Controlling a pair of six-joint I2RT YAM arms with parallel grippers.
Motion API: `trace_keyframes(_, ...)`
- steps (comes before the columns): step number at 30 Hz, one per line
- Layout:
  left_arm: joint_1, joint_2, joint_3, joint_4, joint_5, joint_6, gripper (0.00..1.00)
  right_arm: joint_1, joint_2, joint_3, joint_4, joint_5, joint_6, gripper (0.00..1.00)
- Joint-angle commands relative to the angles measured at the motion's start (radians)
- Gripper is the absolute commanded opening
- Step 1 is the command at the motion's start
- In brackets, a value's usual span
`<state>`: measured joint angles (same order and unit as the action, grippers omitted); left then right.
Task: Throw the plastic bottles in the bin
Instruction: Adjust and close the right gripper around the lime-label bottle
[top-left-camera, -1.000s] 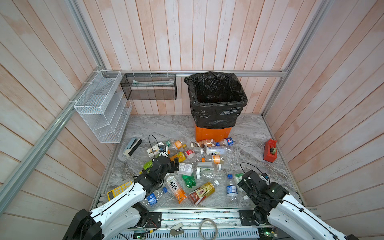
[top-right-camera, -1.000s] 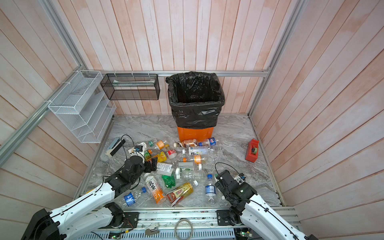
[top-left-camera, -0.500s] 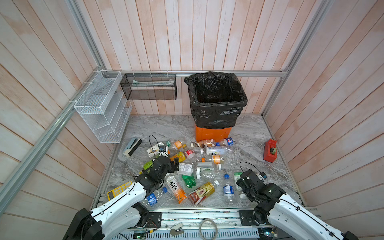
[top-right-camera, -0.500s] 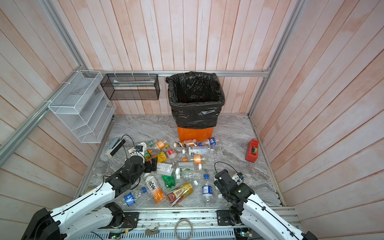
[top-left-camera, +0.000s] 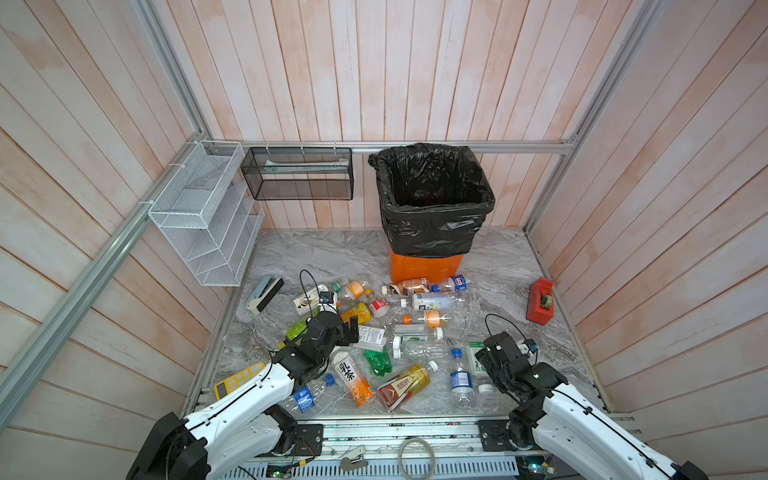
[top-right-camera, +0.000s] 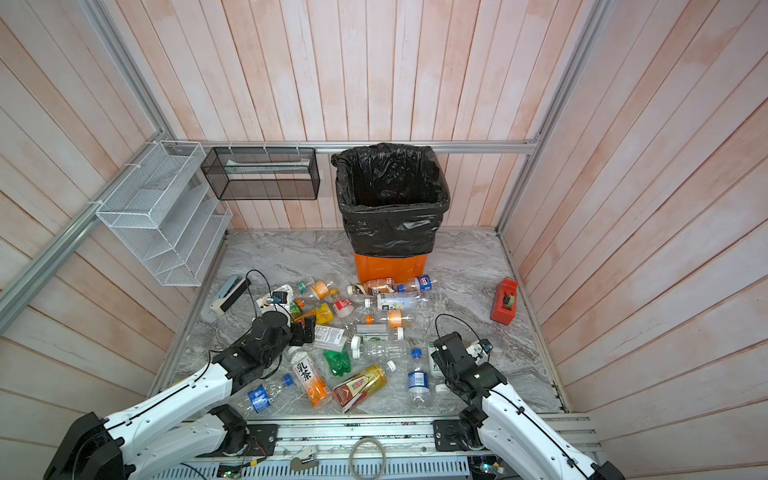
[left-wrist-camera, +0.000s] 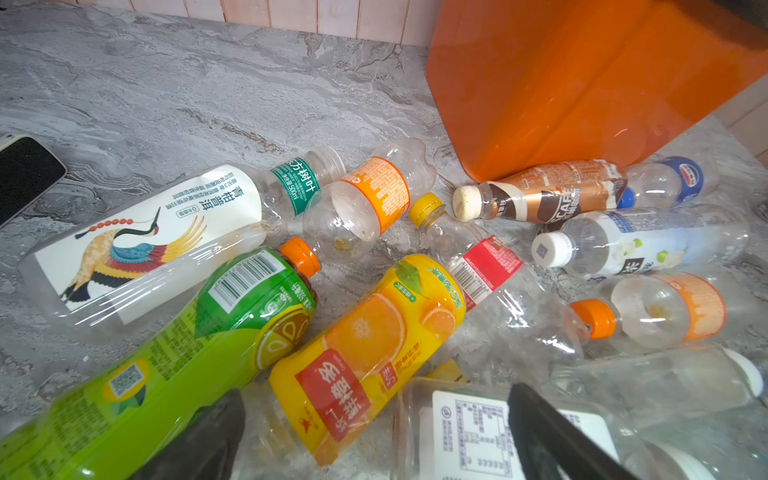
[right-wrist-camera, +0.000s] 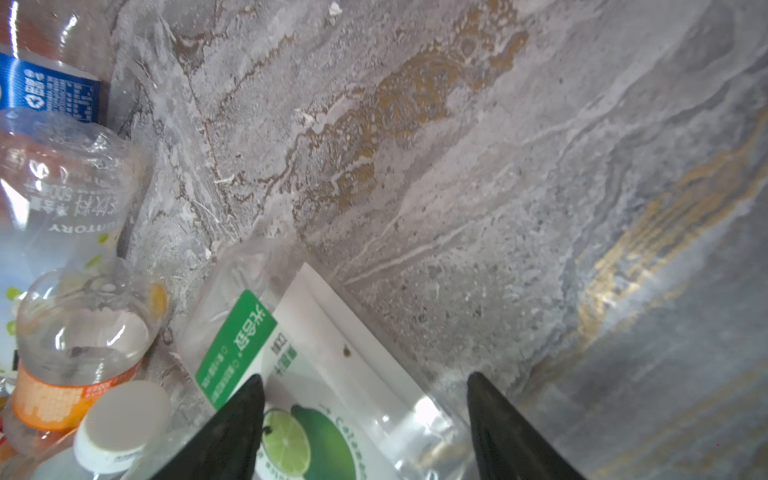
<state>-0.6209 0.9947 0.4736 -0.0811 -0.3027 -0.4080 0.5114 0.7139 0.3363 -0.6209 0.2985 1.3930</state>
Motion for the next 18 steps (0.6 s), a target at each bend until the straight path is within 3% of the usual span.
trace_keyframes(1,0.004,-0.014,-0.006,0.008,0.009,-0.010,1.00,-0.015,0.041,0.037,-0.040,0.022,-0.130,0.80)
trace_keyframes(7,0.005,-0.048,-0.018,-0.003,0.017,-0.017,1.00,-0.011,0.035,0.069,-0.133,0.030,-0.203,0.95)
trace_keyframes(18,0.004,-0.041,-0.013,-0.006,0.046,-0.025,1.00,0.102,-0.051,0.087,-0.222,0.080,-0.211,1.00)
